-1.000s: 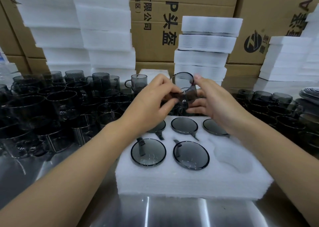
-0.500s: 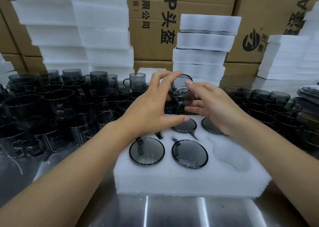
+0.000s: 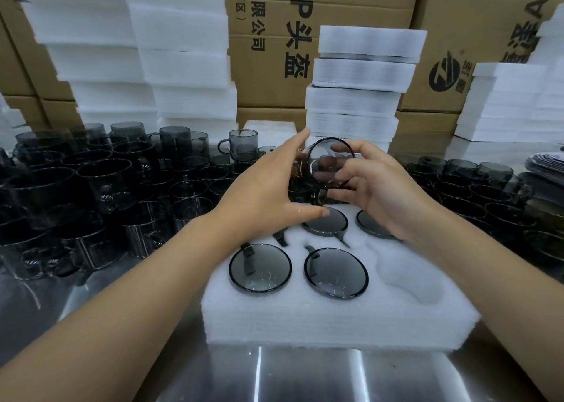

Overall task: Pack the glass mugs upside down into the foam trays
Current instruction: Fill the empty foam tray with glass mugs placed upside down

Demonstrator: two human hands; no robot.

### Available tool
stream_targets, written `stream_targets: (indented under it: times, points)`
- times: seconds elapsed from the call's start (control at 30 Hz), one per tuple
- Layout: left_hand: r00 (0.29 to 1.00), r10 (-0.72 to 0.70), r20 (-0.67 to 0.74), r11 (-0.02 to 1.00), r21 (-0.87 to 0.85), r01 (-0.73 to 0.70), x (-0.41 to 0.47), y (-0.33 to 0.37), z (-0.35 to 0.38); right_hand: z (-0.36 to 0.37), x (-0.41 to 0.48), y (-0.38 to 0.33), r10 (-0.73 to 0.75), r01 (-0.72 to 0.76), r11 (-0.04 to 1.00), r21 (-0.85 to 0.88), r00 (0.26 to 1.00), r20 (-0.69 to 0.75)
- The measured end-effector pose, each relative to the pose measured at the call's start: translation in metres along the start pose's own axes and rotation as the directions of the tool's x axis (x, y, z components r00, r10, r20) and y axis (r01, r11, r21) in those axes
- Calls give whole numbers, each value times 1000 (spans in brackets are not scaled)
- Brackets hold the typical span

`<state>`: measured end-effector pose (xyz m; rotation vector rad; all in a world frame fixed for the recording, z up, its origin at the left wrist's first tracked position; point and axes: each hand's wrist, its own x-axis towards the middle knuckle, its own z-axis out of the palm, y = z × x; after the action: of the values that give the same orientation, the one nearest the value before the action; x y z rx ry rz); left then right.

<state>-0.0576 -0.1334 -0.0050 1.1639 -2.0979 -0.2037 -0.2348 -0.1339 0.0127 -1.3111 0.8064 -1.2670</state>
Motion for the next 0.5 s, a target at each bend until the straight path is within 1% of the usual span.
stream_targets:
  times: [0.07,0.2,0.4,0.5]
  points:
    - [999,31,-18,999,37,-31,-1,1,-1,0,0,0,1,-1,1000,-23,1000,3]
    - [996,86,-40,991,107,-81,-1,3,-3,0,1,0,11,-11,1000,-3,1000,7]
    - [992,113,-48,982,156,-104,-1,3,-3,-1,3,1,39,-37,998,57,998,-41]
    - [991,116,-71,986,129,-106,-1,2,-4,-1,3,0,46,-40,994,99,997,-61]
